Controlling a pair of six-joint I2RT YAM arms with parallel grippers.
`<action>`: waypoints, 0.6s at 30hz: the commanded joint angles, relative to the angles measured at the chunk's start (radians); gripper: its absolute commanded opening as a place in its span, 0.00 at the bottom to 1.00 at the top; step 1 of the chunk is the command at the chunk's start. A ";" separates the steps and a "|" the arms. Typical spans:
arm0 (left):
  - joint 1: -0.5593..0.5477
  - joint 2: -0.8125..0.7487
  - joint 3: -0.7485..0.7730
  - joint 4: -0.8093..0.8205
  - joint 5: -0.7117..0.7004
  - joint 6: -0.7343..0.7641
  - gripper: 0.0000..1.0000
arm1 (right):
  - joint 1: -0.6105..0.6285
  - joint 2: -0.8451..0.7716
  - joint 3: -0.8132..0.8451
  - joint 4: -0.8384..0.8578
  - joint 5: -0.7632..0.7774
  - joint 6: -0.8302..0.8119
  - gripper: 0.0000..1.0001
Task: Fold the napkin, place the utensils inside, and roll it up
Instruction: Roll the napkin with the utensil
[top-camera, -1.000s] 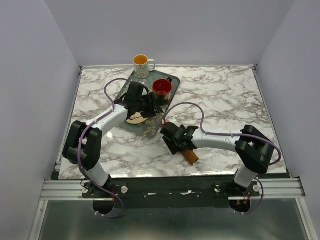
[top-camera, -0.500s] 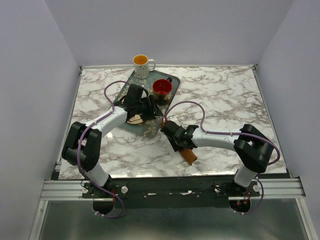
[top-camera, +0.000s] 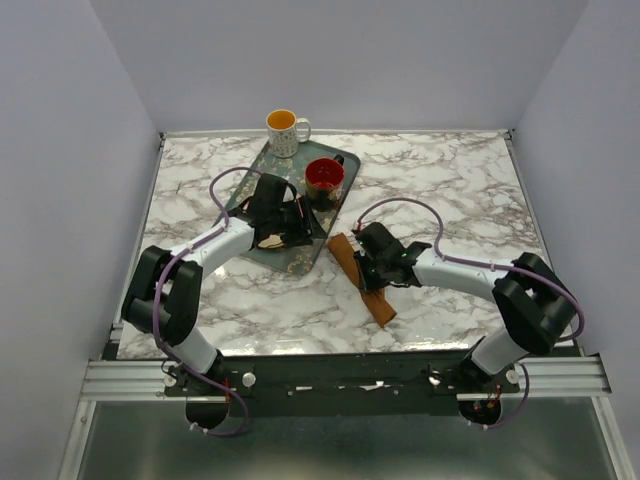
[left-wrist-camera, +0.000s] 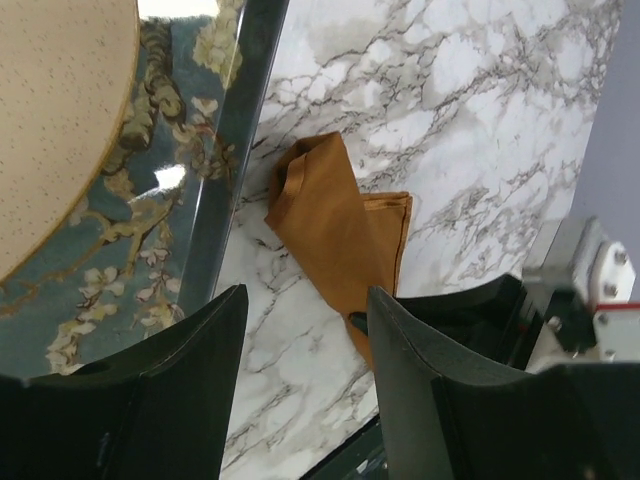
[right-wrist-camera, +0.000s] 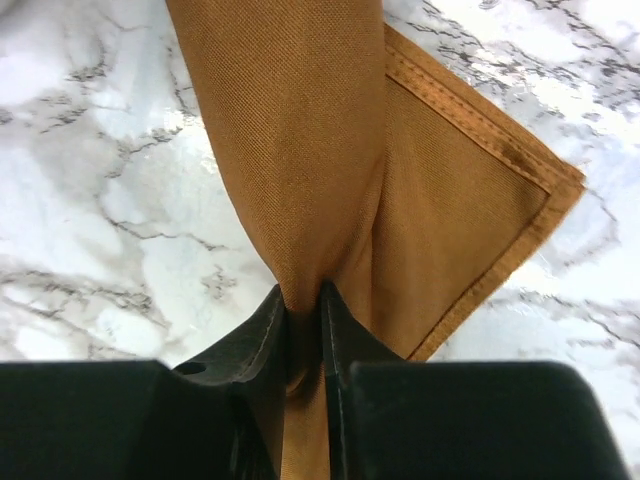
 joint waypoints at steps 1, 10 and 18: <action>-0.037 -0.039 -0.040 0.012 0.033 0.007 0.60 | -0.109 -0.012 -0.106 0.103 -0.317 -0.006 0.23; -0.161 -0.067 -0.069 0.010 0.004 -0.010 0.59 | -0.287 0.066 -0.183 0.272 -0.710 -0.012 0.20; -0.206 -0.010 -0.049 0.030 0.001 -0.033 0.56 | -0.354 0.152 -0.221 0.359 -0.913 0.047 0.22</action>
